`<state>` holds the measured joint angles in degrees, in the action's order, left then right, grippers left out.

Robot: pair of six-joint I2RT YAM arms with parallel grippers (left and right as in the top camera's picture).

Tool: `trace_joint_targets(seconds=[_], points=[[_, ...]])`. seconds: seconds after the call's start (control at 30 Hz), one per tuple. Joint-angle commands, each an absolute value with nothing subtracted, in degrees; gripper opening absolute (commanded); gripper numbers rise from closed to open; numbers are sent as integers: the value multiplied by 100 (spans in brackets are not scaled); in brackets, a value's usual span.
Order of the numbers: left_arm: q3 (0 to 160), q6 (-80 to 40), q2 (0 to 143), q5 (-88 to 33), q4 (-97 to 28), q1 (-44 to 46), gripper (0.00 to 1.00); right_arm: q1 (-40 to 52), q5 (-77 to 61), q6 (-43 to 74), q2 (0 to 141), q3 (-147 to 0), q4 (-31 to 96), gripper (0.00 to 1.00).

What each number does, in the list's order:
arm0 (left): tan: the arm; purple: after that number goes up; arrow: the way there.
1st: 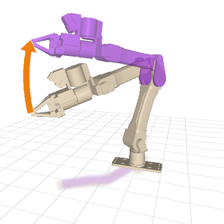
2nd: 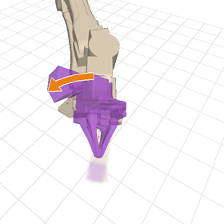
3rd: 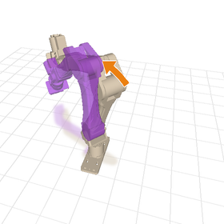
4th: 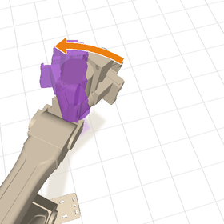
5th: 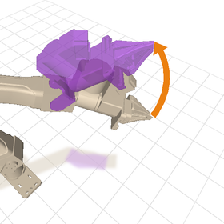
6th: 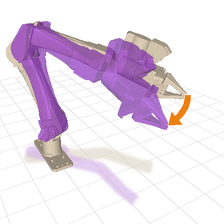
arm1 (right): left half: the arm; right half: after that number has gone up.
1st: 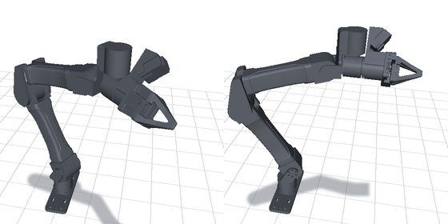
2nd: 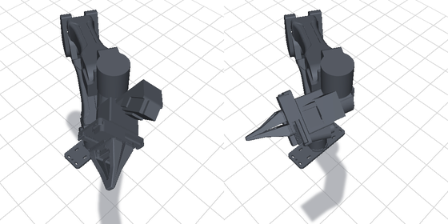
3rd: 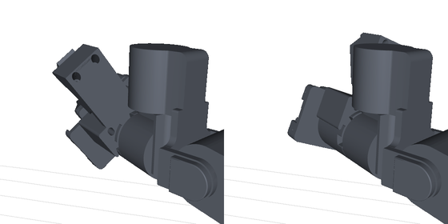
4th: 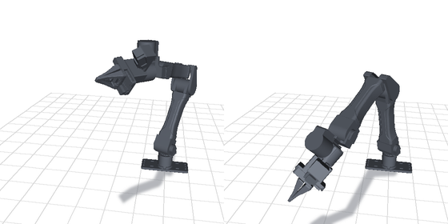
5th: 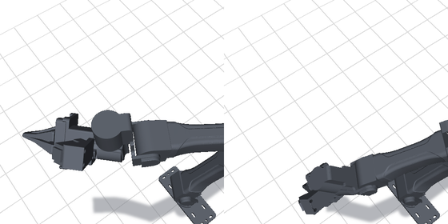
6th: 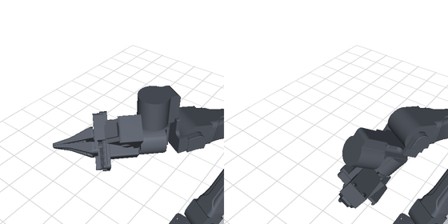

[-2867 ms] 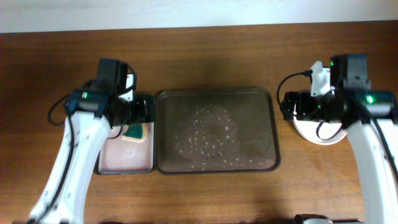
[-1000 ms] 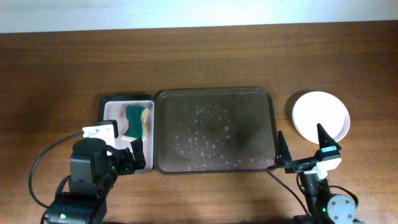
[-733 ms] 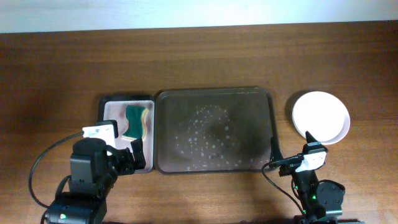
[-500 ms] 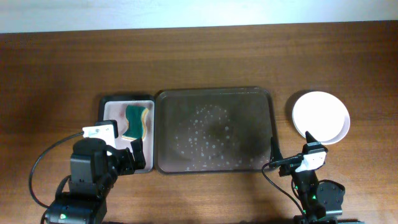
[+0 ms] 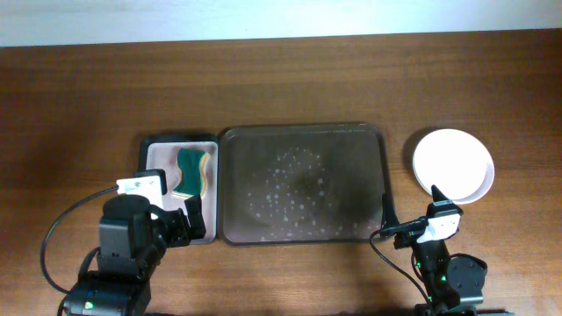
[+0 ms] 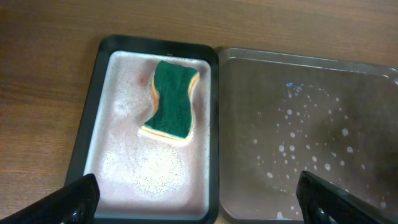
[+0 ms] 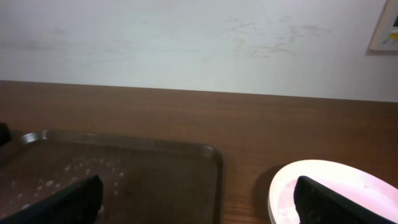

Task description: Clean dirty plates on tray and stack at the side

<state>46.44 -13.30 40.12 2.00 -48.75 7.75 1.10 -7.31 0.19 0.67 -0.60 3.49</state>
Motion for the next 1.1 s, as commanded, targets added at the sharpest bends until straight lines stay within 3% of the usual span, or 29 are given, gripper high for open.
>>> trace_joint_targets(seconds=[0.0, 0.2, 0.4, 0.6, 0.8, 1.07], points=[[4600, -1326, 3990, 263, -4869, 770, 99, 69, -683, 21, 19, -32, 388, 99], [4195, -1321, 3144, 825, -4615, 744, 99, 69, -681, 21, 19, -32, 388, 99], [1780, -1323, 1243, 276, -2163, 303, 99, 69, -683, 21, 19, -32, 388, 99], [30, -1323, 211, 320, 604, 292, 99, 69, -683, 21, 19, -32, 388, 99], [51, -561, 27, 97, -478, 255, 100, 69, -683, 21, 19, -32, 388, 99], [51, -569, 30, 38, -482, 255, 99, 69, -683, 21, 19, -32, 388, 99]])
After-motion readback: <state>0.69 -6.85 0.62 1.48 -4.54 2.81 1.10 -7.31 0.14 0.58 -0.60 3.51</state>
